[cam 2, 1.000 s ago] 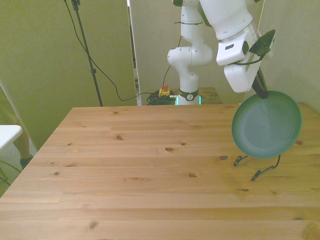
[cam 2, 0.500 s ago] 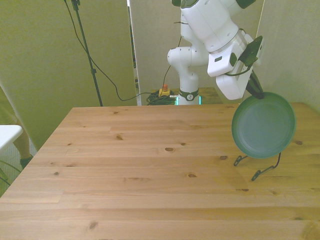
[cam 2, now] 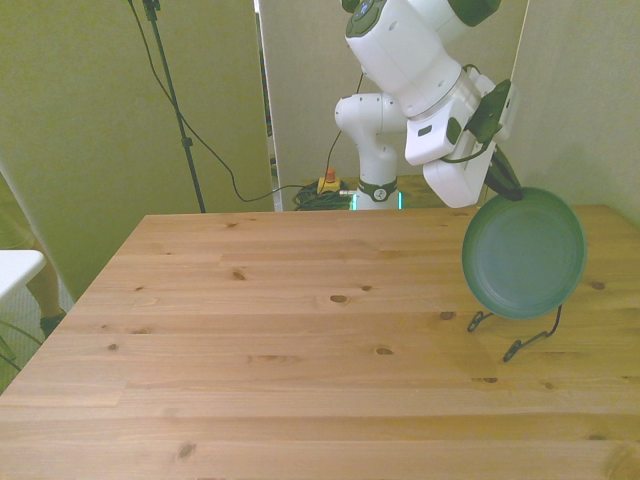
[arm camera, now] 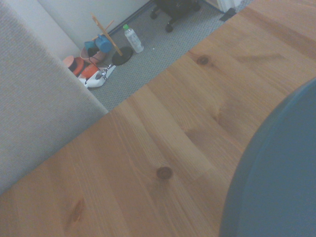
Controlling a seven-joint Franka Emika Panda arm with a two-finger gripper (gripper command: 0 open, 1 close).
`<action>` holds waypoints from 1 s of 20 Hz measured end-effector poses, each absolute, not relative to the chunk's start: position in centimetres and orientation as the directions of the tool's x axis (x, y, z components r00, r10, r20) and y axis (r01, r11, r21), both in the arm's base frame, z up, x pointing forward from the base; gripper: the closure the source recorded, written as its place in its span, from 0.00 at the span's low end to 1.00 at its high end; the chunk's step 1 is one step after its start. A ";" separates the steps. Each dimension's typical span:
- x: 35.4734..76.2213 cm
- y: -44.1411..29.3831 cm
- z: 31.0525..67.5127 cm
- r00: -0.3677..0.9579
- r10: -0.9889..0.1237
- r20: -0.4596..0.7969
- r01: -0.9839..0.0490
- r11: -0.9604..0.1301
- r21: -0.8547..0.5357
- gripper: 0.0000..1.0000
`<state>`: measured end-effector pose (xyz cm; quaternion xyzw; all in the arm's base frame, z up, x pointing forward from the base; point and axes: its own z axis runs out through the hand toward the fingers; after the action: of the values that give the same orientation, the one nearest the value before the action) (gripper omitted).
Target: Load the plate
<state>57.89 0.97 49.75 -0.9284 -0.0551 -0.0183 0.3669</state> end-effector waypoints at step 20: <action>59.7 -1.2 48.2 0.989 0.139 0.044 0.123 -0.637 -0.761 1.00</action>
<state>59.74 -1.18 48.18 -0.9046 -0.0724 0.0093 0.4201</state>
